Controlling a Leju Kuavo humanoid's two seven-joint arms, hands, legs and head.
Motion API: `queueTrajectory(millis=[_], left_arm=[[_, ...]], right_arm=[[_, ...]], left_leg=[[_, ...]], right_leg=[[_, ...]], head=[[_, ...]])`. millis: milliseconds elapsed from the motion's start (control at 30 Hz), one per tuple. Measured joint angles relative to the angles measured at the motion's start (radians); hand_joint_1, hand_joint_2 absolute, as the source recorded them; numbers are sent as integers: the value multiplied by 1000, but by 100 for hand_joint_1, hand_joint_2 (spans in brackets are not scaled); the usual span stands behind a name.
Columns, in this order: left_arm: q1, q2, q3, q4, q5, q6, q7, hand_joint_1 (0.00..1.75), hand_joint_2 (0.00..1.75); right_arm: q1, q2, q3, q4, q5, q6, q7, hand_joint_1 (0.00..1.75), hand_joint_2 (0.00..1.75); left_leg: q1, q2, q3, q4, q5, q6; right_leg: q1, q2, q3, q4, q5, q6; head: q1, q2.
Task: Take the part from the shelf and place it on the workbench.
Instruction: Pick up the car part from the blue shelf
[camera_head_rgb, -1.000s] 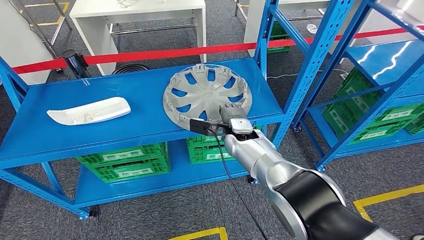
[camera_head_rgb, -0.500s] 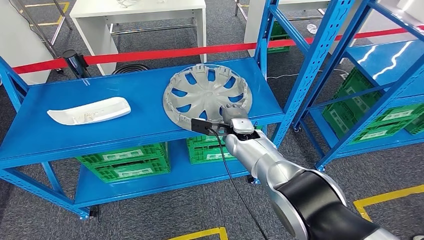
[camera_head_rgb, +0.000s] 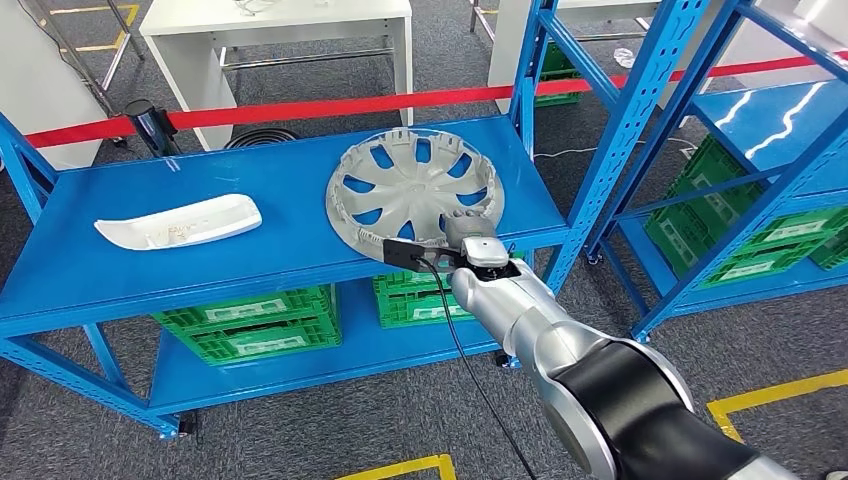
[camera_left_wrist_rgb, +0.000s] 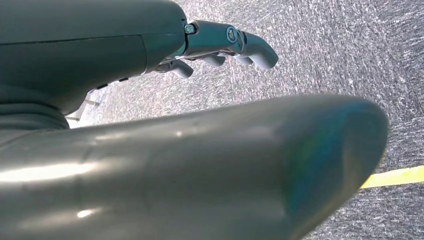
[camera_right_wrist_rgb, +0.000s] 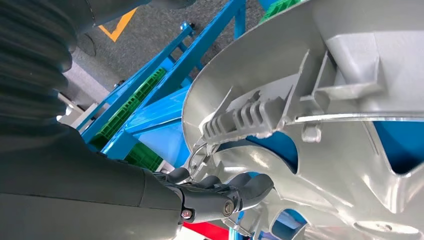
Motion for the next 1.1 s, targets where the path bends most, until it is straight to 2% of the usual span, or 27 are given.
queueTrajectory(millis=[467,1100], left_arm=[[-6,-1,0,0,-8,0,2,0,0],[-8,-1,0,0,-11,0,2,0,0]], right_arm=[[10,-12,-7,0,-10,-47,-13,0,175],[15,-16,-8,0,-5,-57,-14,0,175]], left_leg=[[0,-1,0,0,0,0],[0,0,1,0,0,0]], right_leg=[[0,0,0,0,0,0],[0,0,0,0,0,0]], head=[[0,0],[0,0]])
